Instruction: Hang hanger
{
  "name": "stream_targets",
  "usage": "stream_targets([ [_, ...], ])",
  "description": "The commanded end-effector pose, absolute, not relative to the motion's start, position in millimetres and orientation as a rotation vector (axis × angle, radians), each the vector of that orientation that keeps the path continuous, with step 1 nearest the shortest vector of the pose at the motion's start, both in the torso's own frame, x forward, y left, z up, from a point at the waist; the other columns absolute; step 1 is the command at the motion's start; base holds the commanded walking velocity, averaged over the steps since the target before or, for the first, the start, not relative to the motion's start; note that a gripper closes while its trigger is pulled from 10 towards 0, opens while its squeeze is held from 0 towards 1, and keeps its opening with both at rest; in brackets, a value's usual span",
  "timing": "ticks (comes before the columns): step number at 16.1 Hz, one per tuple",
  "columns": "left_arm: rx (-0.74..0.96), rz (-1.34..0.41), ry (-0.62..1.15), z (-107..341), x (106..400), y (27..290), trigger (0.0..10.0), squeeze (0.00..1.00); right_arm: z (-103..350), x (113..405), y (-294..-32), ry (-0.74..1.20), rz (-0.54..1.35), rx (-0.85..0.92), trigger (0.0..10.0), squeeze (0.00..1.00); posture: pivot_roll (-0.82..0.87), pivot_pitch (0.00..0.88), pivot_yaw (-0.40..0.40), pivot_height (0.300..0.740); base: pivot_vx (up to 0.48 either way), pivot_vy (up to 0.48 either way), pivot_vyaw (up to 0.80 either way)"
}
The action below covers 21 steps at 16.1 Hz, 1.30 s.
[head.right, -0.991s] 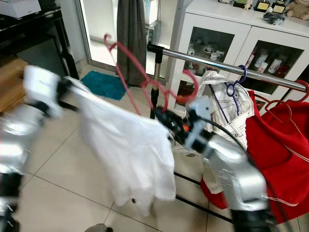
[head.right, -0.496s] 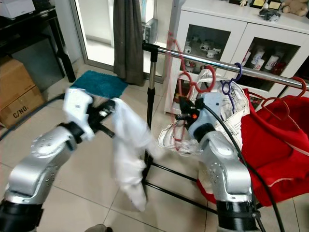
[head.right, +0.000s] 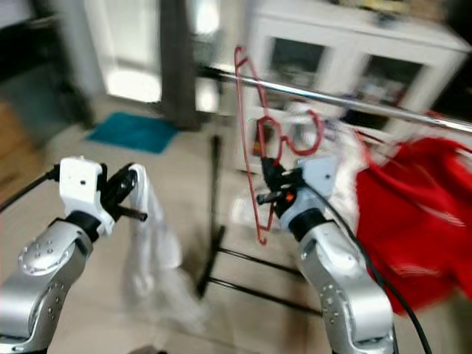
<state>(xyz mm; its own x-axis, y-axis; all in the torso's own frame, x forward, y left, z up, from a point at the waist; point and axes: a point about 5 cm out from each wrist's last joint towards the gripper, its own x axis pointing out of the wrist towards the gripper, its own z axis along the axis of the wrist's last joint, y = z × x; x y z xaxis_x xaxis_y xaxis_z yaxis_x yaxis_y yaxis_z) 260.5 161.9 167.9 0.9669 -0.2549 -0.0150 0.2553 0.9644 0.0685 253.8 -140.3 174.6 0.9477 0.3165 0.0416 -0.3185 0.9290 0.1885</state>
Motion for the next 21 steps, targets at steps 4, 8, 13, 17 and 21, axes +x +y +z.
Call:
stream_targets([
  [4,0.096,-0.279,-0.027,176.6,258.5,153.4,10.0,0.0,179.1,252.8,-151.4,-0.008,0.283,0.217,10.0,0.0,-0.04,0.0,-0.049,0.74,0.0,0.0,-0.8],
  [8,0.12,-0.285,-0.024,178.4,259.1,153.4,10.0,0.0,184.8,255.2,-162.9,-0.035,0.19,0.198,10.0,0.0,-0.05,0.0,-0.042,0.74,0.0,0.0,-0.8],
  [13,0.13,-0.305,-0.007,181.1,262.2,155.0,10.0,0.0,189.1,259.5,-191.4,-0.004,0.1,0.072,10.0,0.0,-0.06,0.0,-0.036,0.74,0.0,0.0,-0.8],
  [17,0.165,-0.343,0.021,176.0,258.8,149.0,10.0,0.0,177.5,258.2,-179.3,0.066,0.092,-0.004,10.0,0.0,-0.07,0.005,-0.043,0.74,0.0,0.0,-0.78],
  [21,0.193,-0.286,0.005,175.3,262.7,151.2,10.0,0.0,170.1,257.1,-181.5,0.082,0.071,-0.044,10.0,0.0,-0.08,0.006,-0.04,0.74,0.0,0.0,-0.77],
])
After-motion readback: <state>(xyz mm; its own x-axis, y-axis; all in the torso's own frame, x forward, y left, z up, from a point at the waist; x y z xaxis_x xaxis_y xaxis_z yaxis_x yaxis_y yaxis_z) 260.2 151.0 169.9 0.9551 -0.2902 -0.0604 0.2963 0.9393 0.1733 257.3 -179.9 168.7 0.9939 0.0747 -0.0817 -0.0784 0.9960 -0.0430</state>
